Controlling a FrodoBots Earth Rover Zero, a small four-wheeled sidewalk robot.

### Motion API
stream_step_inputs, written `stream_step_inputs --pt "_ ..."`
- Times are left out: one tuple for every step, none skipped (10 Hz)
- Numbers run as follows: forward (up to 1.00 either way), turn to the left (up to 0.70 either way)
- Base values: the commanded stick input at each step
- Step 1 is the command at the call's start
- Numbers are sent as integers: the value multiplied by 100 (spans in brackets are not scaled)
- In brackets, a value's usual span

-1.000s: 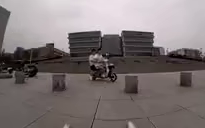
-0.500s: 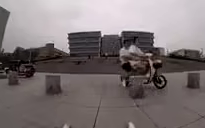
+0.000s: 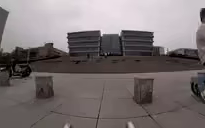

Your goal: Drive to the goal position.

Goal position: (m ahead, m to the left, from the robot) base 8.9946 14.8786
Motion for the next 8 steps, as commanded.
stream_step_inputs --pt "70 14" --pt "70 14" --pt "70 14" --pt "70 14" --pt "70 12" --pt "70 8" --pt "70 1" --pt "70 1"
